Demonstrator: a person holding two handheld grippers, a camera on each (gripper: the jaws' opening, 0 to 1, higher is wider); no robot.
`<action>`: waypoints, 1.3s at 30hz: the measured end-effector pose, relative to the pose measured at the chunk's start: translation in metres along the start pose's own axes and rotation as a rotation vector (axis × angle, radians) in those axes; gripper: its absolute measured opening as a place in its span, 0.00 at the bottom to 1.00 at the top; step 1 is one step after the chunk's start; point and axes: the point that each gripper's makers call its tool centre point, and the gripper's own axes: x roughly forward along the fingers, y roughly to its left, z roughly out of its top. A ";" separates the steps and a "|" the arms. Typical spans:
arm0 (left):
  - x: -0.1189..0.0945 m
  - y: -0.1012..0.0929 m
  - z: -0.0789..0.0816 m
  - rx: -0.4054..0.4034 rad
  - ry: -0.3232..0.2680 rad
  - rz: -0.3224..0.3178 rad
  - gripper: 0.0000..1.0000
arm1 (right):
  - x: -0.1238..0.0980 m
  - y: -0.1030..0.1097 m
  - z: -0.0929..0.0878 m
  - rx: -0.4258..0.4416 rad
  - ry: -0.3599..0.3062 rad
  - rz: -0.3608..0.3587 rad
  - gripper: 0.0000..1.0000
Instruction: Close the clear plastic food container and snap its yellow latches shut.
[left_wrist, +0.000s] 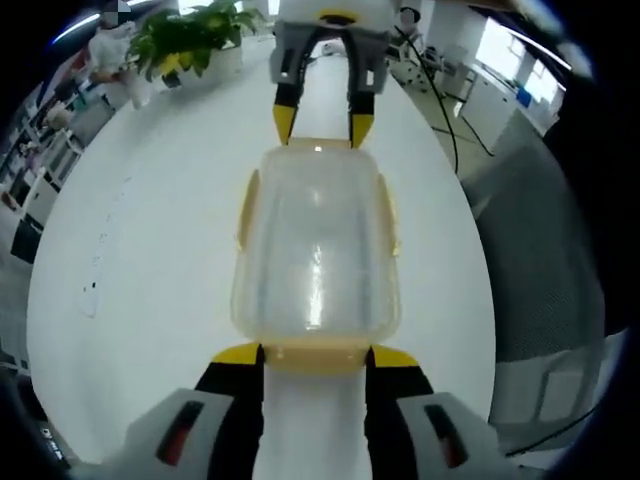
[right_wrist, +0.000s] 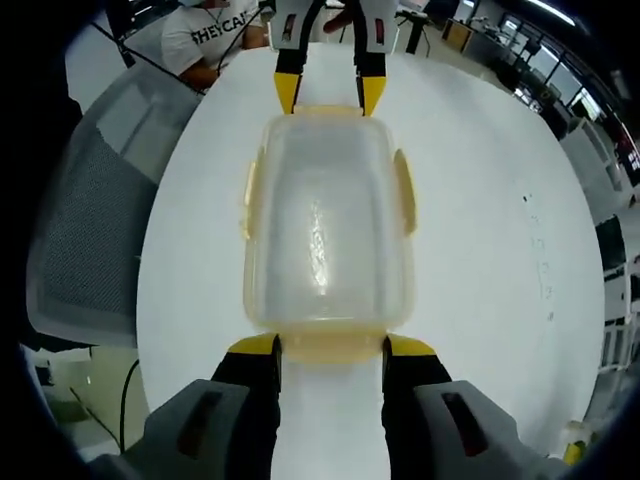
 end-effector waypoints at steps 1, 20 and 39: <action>0.001 0.000 0.000 0.000 0.000 -0.002 0.34 | 0.000 0.000 0.000 0.001 0.000 0.000 0.36; 0.011 -0.003 -0.003 -0.007 0.022 -0.027 0.35 | 0.001 0.001 -0.002 -0.007 -0.041 0.020 0.38; -0.014 0.000 0.002 -0.310 -0.170 0.028 0.35 | -0.030 -0.009 -0.005 0.449 -0.253 -0.020 0.37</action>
